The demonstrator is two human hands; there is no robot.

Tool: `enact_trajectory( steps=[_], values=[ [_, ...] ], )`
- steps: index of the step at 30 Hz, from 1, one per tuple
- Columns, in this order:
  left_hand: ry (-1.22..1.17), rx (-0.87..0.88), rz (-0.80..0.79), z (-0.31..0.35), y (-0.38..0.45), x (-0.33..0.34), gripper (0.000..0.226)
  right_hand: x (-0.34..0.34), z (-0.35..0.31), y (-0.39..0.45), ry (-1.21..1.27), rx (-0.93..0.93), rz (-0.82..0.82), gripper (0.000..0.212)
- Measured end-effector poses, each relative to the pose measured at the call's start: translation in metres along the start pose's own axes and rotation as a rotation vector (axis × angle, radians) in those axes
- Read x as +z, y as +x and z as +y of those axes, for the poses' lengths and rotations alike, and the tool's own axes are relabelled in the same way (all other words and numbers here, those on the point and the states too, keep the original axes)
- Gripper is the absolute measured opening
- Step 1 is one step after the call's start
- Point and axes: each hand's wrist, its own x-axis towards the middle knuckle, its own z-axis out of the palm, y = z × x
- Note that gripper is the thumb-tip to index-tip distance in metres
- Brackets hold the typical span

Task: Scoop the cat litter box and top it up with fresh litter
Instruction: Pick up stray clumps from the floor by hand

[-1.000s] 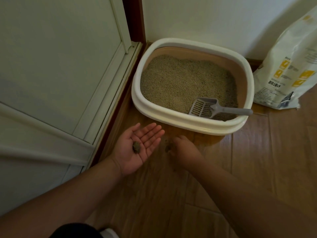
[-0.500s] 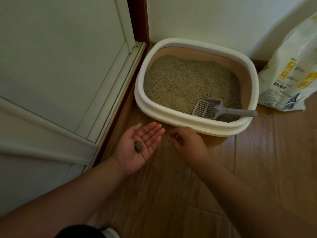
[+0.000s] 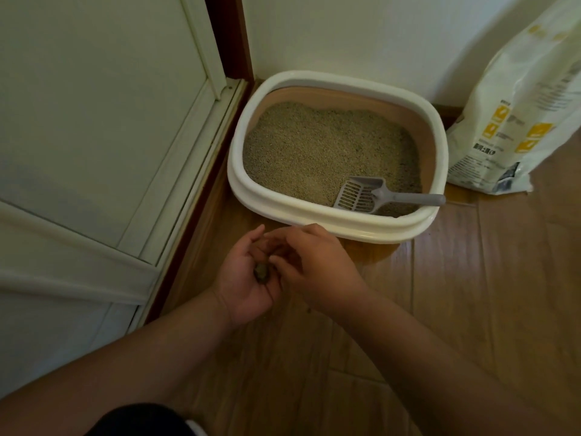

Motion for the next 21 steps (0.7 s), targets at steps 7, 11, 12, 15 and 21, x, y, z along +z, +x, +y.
enact_trajectory(
  steps=[7, 11, 12, 15, 21],
  values=[
    [-0.053, 0.104, 0.050, 0.006, 0.001, 0.004, 0.047, -0.019, 0.052, -0.009, 0.090, 0.206, 0.238, 0.015],
    [-0.062, 0.132, 0.067, 0.012, 0.000, -0.001, 0.045, -0.012, 0.094, -0.027, -0.104, 0.462, -0.126, 0.022],
    [-0.062, 0.130, 0.067, 0.012, 0.000, -0.003, 0.045, -0.008, 0.103, -0.033, -0.134, 0.498, -0.163, 0.024],
    [-0.064, 0.130, 0.061, 0.011, 0.000, -0.004, 0.045, 0.001, 0.122, -0.048, -0.117, 0.610, -0.112, 0.026],
    [-0.073, 0.127, 0.052, 0.010, 0.002, -0.003, 0.044, 0.020, 0.131, -0.053, -0.078, 0.662, -0.114, 0.029]
  ],
)
